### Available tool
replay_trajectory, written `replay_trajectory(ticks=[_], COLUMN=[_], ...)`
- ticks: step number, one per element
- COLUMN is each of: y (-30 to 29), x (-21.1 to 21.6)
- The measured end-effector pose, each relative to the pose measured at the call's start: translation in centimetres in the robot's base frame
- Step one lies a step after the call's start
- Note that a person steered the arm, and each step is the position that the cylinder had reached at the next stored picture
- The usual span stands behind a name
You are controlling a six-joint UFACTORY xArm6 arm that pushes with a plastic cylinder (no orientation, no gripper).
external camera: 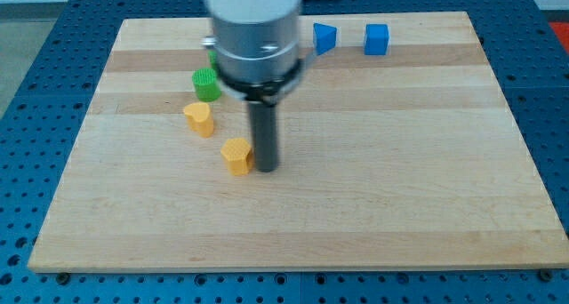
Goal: Push the yellow hexagon a bit right
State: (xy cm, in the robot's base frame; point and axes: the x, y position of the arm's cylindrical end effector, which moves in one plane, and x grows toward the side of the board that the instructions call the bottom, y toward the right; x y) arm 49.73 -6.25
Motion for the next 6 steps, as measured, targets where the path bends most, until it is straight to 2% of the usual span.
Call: replay_trajectory(ticks=[1,2,3,4,5,6], y=[-6.5,-8.0,-14.1,-19.9,-16.4,-11.2], x=[-1.2,1.0,4.0,-0.2,-4.1,-2.8])
